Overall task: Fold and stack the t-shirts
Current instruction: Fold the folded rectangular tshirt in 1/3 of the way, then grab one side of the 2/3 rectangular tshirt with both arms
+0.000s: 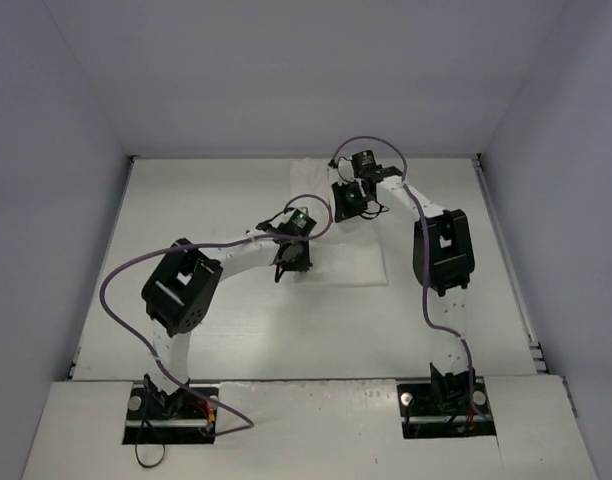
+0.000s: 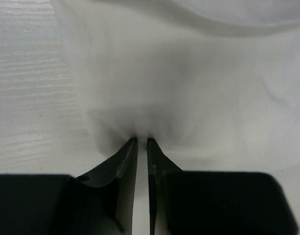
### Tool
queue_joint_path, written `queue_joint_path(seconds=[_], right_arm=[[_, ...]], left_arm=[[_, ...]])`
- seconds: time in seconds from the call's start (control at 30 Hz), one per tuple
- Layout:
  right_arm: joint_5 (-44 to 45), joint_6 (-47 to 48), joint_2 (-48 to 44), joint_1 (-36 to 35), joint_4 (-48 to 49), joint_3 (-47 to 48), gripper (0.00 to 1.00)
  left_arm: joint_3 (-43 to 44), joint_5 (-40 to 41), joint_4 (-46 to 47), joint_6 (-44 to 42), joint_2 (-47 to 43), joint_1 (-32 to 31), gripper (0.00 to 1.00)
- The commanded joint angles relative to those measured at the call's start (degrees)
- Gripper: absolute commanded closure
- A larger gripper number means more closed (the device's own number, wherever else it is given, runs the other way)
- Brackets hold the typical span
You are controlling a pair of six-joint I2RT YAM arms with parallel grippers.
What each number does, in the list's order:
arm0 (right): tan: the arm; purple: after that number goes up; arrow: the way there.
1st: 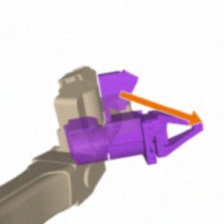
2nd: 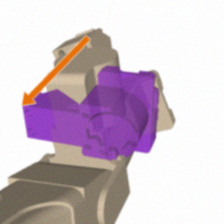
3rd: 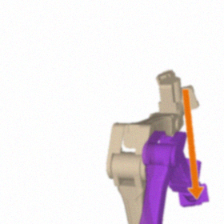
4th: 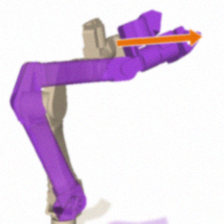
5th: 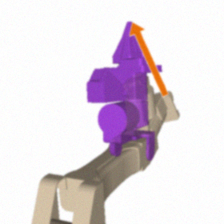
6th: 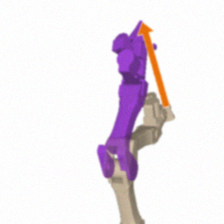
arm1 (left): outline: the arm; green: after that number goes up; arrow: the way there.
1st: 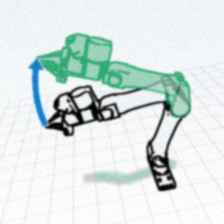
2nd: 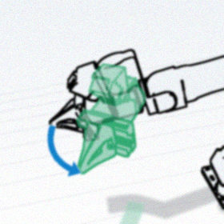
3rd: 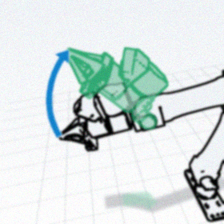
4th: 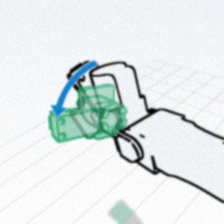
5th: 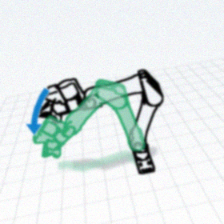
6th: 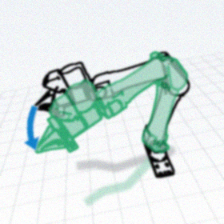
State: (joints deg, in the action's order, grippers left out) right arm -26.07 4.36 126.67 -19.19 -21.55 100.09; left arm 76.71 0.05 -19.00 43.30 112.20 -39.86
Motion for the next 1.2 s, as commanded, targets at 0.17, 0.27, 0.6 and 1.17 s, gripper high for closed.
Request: queue_joint_path(seconds=[0.17,0.27,0.6,1.17], right_arm=[[16.7,-7.4,-8.6,4.3,4.3,5.4,0.77],[22.4,-11.7,-17.2,4.5,4.5,-5.5,0.59],[25.9,-26.2,-44.3,4.1,9.6,-46.1,0.37],[18.7,-27.9,-42.2,3.6,18.0,-57.1,0.43]], left_arm=[[4.1,1.6,-8.8,-7.1,-7.5,0.7,0.76],[5.6,3.7,-13.4,-7.0,-12.5,0.7,0.52],[-2.2,-4.6,-11.6,-0.5,-10.7,0.7,0.48],[-6.1,-5.8,-6.2,0.9,-8.2,1.9,0.52]])
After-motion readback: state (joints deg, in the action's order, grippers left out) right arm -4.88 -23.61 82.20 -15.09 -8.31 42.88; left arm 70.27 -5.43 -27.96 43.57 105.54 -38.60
